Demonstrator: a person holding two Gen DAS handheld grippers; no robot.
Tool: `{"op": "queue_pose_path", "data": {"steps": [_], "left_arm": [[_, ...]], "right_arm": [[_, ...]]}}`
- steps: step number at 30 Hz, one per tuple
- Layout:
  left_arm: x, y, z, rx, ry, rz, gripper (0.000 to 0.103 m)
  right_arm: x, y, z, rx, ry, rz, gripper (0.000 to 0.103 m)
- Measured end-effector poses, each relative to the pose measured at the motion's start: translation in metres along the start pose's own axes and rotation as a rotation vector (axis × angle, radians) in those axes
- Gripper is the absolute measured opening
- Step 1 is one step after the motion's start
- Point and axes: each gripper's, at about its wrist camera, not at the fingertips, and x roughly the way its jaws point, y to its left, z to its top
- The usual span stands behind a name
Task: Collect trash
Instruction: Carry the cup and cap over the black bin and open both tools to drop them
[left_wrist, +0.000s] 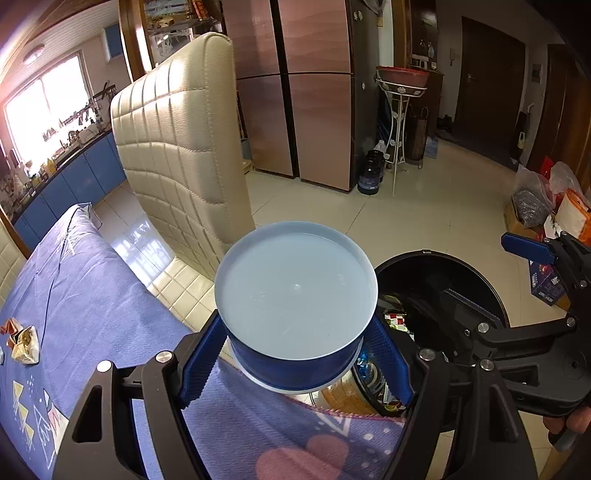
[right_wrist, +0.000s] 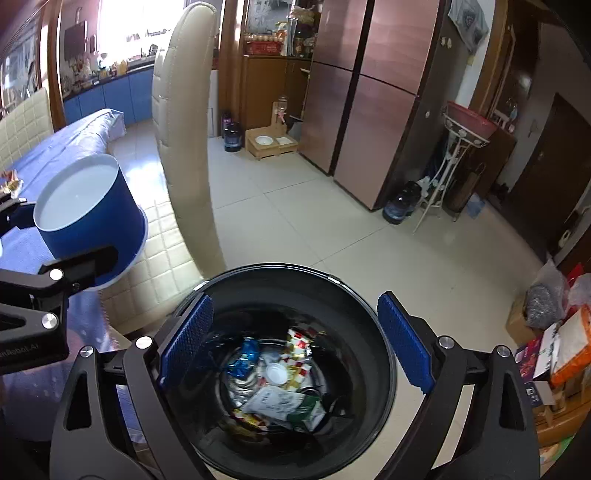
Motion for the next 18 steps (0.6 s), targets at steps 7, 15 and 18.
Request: {"op": "queue_pose_path", "data": {"steps": [7,15,18], "left_arm": [[0.009,-0.024,0.005,0.035,0.008,-0.024,0.074],[0.011,-0.051,0.018,0.068,-0.018,-0.071,0.083],[0.011,-0.055,0.020,0.084,-0.029,-0.037,0.088]], "right_arm": [[0.007,-0.023,-0.004,0.024,0.010,-0.086,0.090],[0.014,-0.050,-0.010,0.055,0.033,-0.111,0.090],[0.019,-0.056,-0.012,0.060,0.042,-0.112,0.090]]}}
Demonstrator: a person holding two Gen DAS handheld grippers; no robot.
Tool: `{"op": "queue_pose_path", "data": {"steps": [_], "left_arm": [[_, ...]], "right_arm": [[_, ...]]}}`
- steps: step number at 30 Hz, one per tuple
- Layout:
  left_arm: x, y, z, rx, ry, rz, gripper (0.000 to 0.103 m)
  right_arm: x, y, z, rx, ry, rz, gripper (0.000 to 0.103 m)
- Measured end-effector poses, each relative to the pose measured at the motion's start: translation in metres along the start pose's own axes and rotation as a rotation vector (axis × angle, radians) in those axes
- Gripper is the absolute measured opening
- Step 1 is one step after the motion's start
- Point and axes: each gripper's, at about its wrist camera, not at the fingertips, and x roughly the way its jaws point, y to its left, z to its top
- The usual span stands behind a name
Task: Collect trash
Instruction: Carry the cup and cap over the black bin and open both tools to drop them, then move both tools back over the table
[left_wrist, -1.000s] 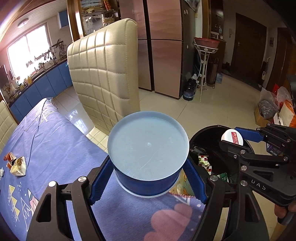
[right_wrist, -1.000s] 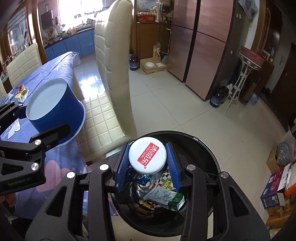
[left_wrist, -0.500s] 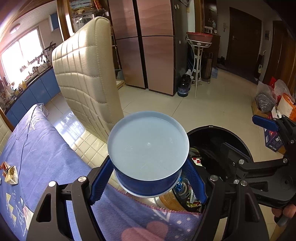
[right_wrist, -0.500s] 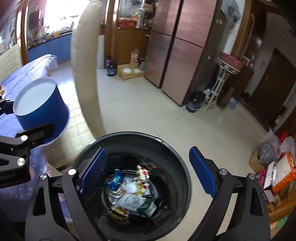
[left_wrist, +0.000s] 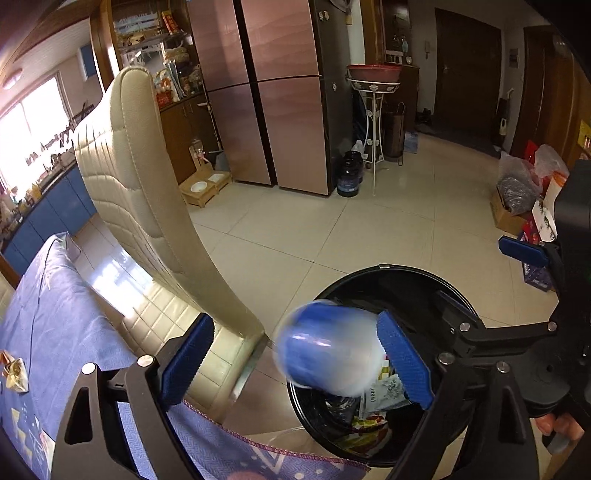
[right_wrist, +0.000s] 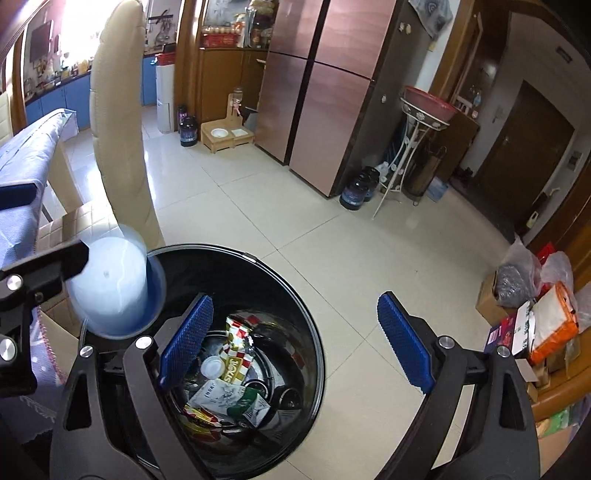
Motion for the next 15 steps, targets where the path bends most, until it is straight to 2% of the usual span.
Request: {"op": "queue_pose_path", "data": {"steps": [6,11,15], "left_arm": [[-0.002,0.025,-0.003,-0.064,0.002,0.012,0.088],[-0.017,0.069,-0.015,-0.139,0.002,0.059,0.088],[-0.039,0.120,-0.034,-0.212,-0.004,0.120,0.088]], "right_arm": [[0.000,0.019,0.004,-0.011,-0.001,0.046,0.090],[-0.013,0.065,0.016,-0.062,-0.028,0.112,0.090],[-0.026,0.110,0.029,-0.120,-0.050,0.179,0.090]]}}
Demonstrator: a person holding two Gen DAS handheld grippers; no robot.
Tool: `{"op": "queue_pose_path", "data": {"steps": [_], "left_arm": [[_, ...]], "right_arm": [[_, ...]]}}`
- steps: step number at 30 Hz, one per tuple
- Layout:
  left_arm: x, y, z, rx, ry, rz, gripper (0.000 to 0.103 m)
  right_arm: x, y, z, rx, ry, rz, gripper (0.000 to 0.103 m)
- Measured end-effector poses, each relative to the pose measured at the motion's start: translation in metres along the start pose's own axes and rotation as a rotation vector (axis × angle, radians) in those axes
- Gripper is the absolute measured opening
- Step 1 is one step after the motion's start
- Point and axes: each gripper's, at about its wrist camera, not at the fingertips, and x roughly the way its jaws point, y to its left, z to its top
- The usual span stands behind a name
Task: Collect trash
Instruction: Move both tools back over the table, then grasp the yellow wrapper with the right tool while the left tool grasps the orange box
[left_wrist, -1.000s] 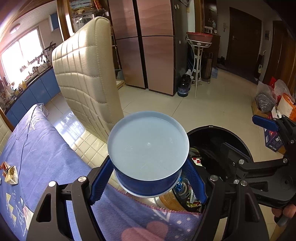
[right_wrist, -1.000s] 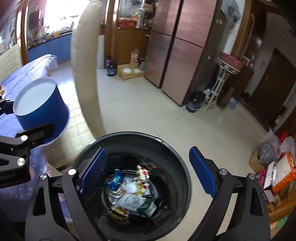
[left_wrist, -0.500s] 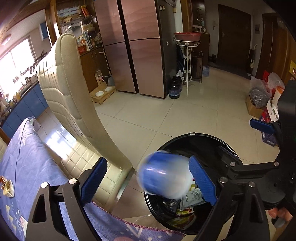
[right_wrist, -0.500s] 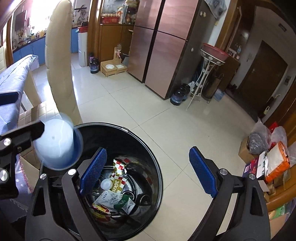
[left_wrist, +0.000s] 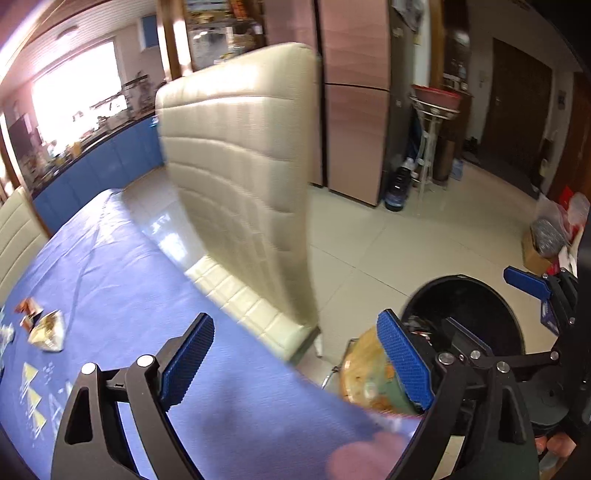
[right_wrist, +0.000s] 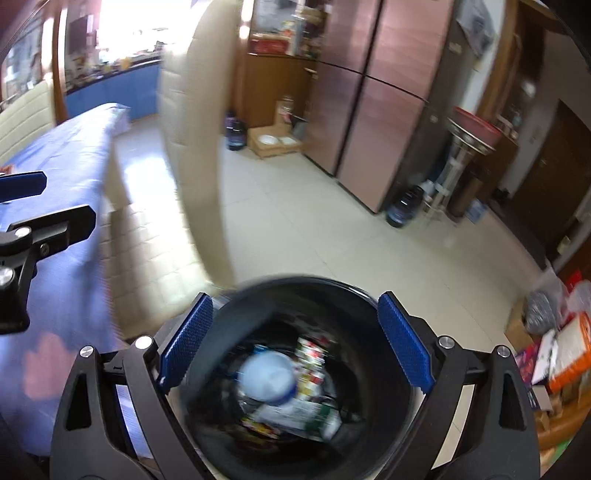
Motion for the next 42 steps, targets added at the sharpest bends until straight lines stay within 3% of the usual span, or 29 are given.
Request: {"op": "queue_pose_path", "data": {"steps": [12,23,28,33,36,38,40,42], "left_arm": [[-0.046,0.201,-0.054,-0.252,0.002,0.205,0.088],[-0.077,0.363,-0.119,-0.428,0.027,0.348,0.088],[-0.074,0.415,-0.136,-0.492,0.040,0.364,0.088],[-0.051,0.443,-0.131,-0.510,0.050,0.326,0.088],[-0.034,0.447,-0.118,-0.507,0.053,0.286,0.088],[-0.024,0.445,-0.109,-0.494,0.050,0.270,0.088],[-0.013,0.442,-0.099,-0.478,0.049,0.260,0.088],[0.001,0.438,-0.088,-0.464,0.054,0.242,0.088]], "right_arm": [[-0.021,0.193,0.060,-0.232,-0.033,0.228,0.090],[-0.010,0.370,0.103,-0.326,0.031,0.402,0.090],[0.017,0.421,0.118,-0.327,0.076,0.395,0.090],[0.038,0.440,0.127,-0.333,0.095,0.349,0.089],[0.044,0.439,0.131,-0.332,0.093,0.360,0.076],[0.045,0.438,0.135,-0.344,0.076,0.355,0.056],[0.044,0.434,0.139,-0.355,0.053,0.329,0.043],[0.046,0.429,0.143,-0.354,0.043,0.317,0.037]]}}
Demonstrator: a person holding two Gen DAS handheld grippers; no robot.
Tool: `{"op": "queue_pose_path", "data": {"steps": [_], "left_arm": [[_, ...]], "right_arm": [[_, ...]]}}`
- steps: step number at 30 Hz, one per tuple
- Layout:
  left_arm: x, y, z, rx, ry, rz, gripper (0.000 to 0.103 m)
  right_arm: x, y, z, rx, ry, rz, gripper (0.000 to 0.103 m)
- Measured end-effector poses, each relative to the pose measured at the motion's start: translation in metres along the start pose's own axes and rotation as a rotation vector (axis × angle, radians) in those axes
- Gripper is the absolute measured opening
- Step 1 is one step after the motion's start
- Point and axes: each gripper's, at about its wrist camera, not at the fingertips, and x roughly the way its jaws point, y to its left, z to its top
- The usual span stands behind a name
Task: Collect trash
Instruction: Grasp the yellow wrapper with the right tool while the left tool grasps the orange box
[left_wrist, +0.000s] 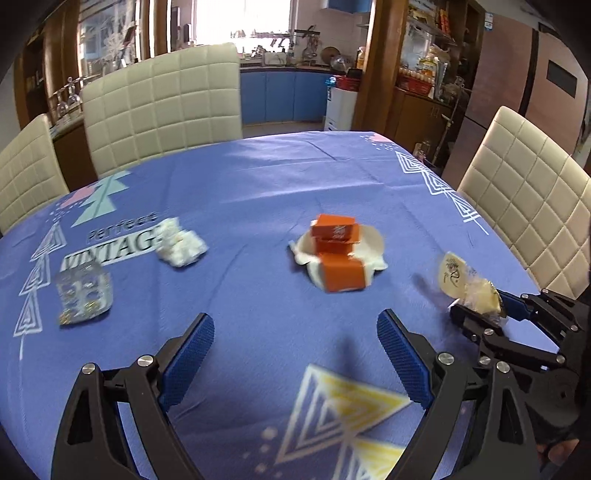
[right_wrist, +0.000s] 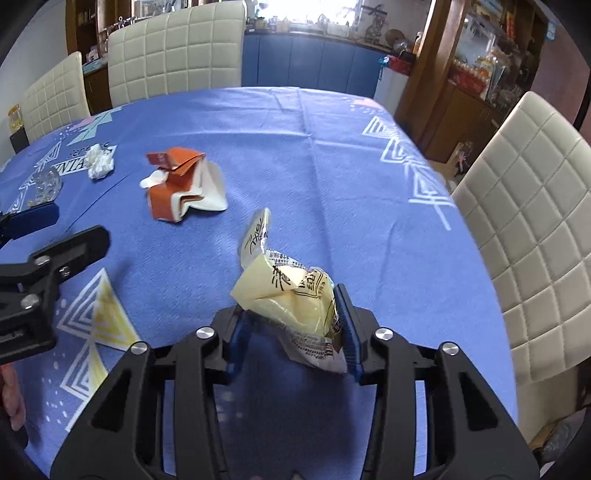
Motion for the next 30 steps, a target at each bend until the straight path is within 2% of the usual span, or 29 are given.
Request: {"op": "queue_pose_path", "data": {"steps": [4,9,11,15,16,17,19,22,30], "left_arm": [[0.021,-0.016,0.011,0.029,0.010,-0.002,0.088],[0.047,-0.029,0.026,0.062,0.027,0.043,0.088],[0.054,-0.028,0.028,0.060,0.032,0.062,0.088],[0.061,-0.018,0.030,0.016,0.048,0.037,0.087],[0.060,-0.017,0.029,0.014,0.047,0.039,0.084],[0.059,-0.016,0.029,0.018,0.044,0.036,0.069],[0.053,-0.014,0.028,0.035,0.039,0.060,0.045],[0.045,-0.010,0.022,0.031,0.064,0.044,0.045],[0.002,-0.019,-0.006,0.138,0.046,0.052,0.045]], "right_arm": [[-0.001,-0.016,0.004,0.008,-0.019,-0.022,0.035],[0.002,-0.029,0.007,0.012,-0.016,-0.017,0.035],[0.003,-0.030,0.008,0.012,-0.015,-0.009,0.035],[0.005,-0.029,0.008,0.012,-0.016,0.004,0.035],[0.005,-0.029,0.008,0.015,-0.015,0.008,0.035],[0.004,-0.029,0.008,0.014,-0.014,0.012,0.035],[0.003,-0.027,0.007,0.008,-0.013,0.011,0.035],[-0.003,-0.025,0.003,0.001,-0.015,0.014,0.035],[-0.028,-0.016,-0.022,-0.051,-0.030,0.032,0.035]]}}
